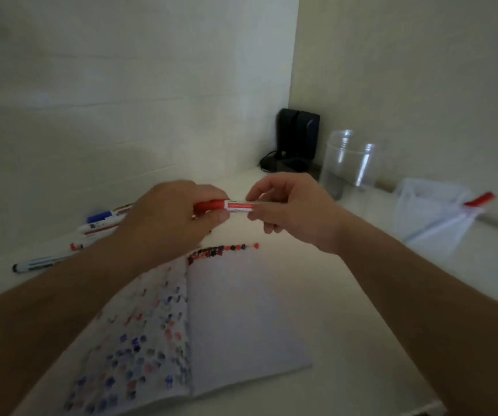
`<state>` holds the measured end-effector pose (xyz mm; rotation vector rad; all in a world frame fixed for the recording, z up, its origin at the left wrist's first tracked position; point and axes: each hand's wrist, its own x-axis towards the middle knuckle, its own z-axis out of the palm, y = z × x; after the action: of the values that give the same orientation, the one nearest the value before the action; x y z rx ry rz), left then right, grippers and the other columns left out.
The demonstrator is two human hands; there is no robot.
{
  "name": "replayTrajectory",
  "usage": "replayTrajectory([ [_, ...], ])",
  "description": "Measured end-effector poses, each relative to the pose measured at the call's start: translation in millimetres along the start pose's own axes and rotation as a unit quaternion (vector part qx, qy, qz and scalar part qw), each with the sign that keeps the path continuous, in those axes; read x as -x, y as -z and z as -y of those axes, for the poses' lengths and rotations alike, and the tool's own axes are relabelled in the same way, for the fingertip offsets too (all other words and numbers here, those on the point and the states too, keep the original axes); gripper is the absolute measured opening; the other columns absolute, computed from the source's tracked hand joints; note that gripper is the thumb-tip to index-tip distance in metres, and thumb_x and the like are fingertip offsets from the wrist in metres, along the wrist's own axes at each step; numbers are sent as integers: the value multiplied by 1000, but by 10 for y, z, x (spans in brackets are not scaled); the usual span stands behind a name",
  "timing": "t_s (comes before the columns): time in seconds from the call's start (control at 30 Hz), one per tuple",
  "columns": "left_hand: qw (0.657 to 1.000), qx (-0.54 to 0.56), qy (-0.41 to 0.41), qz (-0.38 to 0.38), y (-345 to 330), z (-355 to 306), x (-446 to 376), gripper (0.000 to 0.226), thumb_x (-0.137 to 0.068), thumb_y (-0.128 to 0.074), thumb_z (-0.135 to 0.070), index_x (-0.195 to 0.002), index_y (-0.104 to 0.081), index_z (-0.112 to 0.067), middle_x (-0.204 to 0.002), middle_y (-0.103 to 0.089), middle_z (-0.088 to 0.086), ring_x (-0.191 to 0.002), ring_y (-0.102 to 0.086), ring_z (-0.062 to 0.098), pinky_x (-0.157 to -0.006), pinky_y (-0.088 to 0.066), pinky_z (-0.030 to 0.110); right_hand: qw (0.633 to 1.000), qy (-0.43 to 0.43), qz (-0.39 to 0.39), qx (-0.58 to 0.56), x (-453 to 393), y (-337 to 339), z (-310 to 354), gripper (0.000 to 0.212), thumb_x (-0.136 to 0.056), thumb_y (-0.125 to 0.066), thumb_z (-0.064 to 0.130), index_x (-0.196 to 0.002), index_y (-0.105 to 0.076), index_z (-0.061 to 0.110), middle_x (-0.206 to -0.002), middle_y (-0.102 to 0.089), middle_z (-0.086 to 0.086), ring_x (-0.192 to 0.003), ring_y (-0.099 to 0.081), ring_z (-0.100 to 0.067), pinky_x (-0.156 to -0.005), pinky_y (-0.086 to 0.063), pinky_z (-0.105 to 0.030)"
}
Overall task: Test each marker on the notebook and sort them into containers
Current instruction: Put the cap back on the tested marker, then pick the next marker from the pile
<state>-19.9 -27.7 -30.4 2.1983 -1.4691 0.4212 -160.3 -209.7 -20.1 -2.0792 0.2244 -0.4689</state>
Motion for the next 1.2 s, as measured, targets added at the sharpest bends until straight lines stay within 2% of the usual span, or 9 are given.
replayTrajectory([
  [0.17,990,118,-55,48,-142,-929,-178,21,-97,-57,-48,-117,-65,-46,-90,-63,-17,-81,-56,1,-72,-48,28,991,-18,-129,-36,960,652,-146,13,-90,-75,3,-96,-74,14,-84,-78,-10,-61,-69,-25,-57,-54,-33],
  [0.33,977,154,-115,95,-396,-1631,-289,53,-95,-59,-50,-143,-37,-59,-92,-59,-24,-88,-55,-3,-78,-50,25,955,-69,-286,-27,1647,1387,-315,14,-89,-73,-2,-93,-72,12,-82,-77,-16,-57,-66,-30,-55,-50,-34],
  [0.43,974,155,-118,117,-461,-1702,-283,44,-96,-60,-47,-137,-47,-56,-94,-59,-23,-92,-56,-2,-80,-50,23,914,-98,-393,-7,1755,1812,-358,6,-92,-74,9,-94,-72,15,-80,-78,-10,-55,-67,-27,-56,-52,-33],
  [0.5,975,145,-110,127,-516,-1636,-247,34,-95,-60,-46,-129,-56,-53,-93,-60,-23,-91,-57,-1,-79,-47,20,901,-116,-418,17,1709,1965,-409,6,-92,-75,15,-95,-71,19,-79,-78,-7,-55,-70,-27,-58,-55,-35],
  [0.73,977,66,-75,188,-503,-1143,-67,27,-97,-55,-47,-123,-62,-51,-102,-60,-22,-94,-55,-2,-88,-49,25,895,-125,-427,37,1425,1790,-410,39,-92,-74,19,-124,-55,32,-81,-78,-3,-60,-75,-22,-61,-60,-35],
  [0.83,977,44,-43,205,-371,-766,76,24,-99,-54,-46,-121,-61,-51,-102,-58,-23,-94,-55,-1,-89,-49,27,910,-90,-403,48,1333,1462,-313,36,-94,-69,11,-120,-56,32,-82,-78,-1,-59,-72,-18,-62,-58,-35],
  [0.93,978,11,-7,206,-212,-294,223,23,-98,-54,-42,-118,-64,-50,-105,-61,-24,-96,-55,-2,-91,-49,26,947,-56,-310,66,1095,909,-211,30,-93,-71,11,-109,-61,35,-85,-77,1,-59,-72,-19,-64,-57,-37],
  [1.03,985,-9,49,166,-17,266,334,23,-95,-60,-41,-115,-68,-48,-111,-64,-24,-98,-58,-3,-89,-52,25,977,-28,-194,89,720,273,-102,25,-94,-73,17,-109,-63,34,-90,-74,6,-62,-72,-13,-57,-54,-24],
  [1.2,984,-16,101,149,106,754,410,23,-89,-69,-49,-111,-69,-46,-108,-61,-19,-96,-54,-1,-85,-48,25,986,-1,-55,159,52,-480,-26,22,-96,-70,30,-109,-61,45,-95,-68,16,-69,-68,-1,-59,-50,-16],
])
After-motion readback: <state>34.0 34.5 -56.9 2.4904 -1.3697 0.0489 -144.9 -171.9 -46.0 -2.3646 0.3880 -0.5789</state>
